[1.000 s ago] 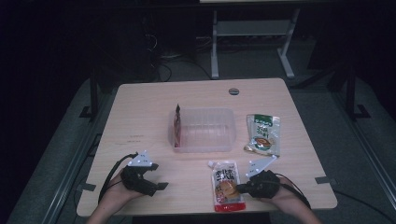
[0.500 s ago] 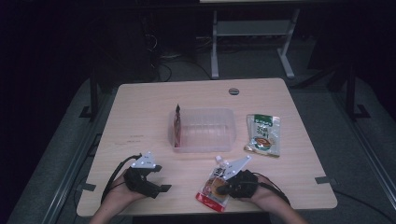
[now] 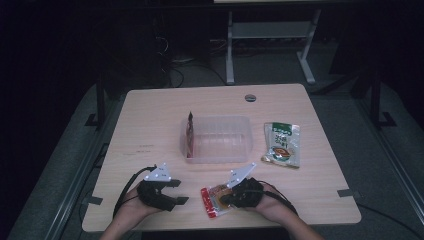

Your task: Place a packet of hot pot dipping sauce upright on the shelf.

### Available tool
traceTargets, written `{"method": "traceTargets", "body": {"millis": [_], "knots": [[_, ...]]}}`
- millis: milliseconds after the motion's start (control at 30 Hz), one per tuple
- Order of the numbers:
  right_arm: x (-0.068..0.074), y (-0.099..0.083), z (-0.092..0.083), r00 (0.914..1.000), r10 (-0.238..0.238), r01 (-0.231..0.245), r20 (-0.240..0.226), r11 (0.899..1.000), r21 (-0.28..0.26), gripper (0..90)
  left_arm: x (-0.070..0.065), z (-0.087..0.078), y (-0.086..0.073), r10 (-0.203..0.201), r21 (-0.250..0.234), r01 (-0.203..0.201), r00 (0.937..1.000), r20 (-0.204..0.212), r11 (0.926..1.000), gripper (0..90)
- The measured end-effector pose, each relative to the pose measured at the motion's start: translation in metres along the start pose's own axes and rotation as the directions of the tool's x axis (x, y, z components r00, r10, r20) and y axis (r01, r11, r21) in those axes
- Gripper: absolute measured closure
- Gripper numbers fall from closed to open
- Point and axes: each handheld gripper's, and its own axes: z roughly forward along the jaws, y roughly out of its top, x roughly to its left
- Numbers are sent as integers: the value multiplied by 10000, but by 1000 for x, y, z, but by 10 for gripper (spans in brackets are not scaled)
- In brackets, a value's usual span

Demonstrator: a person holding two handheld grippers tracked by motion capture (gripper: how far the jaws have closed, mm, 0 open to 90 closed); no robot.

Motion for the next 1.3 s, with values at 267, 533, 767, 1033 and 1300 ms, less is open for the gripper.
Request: {"method": "traceTargets", "body": {"millis": [267, 533, 767, 1033, 1300], "knots": [[-9, -15, -30, 9890, 1459, -1446, 234, 9883, -481, 686, -15, 12, 19, 507, 8, -508, 9962, 713, 9987, 771], [-19, -35, -56, 9675, 2397, -2330, 800, 9688, -839, 538, -18, 28, 30, 605, 421, -648, 9934, 971, 9970, 898], [-24, -47, -67, 9579, 2673, -2601, 1052, 9625, -778, 511, -24, 42, 38, 635, 441, -689, 9916, 1123, 9966, 897], [-35, -60, -72, 9453, 3095, -3033, 1030, 9502, -713, 465, -32, 67, 40, 926, 1097, -1042, 9901, 1055, 9885, 898], [-42, -60, -65, 9407, 3344, -3311, 573, 9417, -599, 448, -29, 69, 36, 970, 1356, -1097, 9905, 972, 9847, 898]]}}
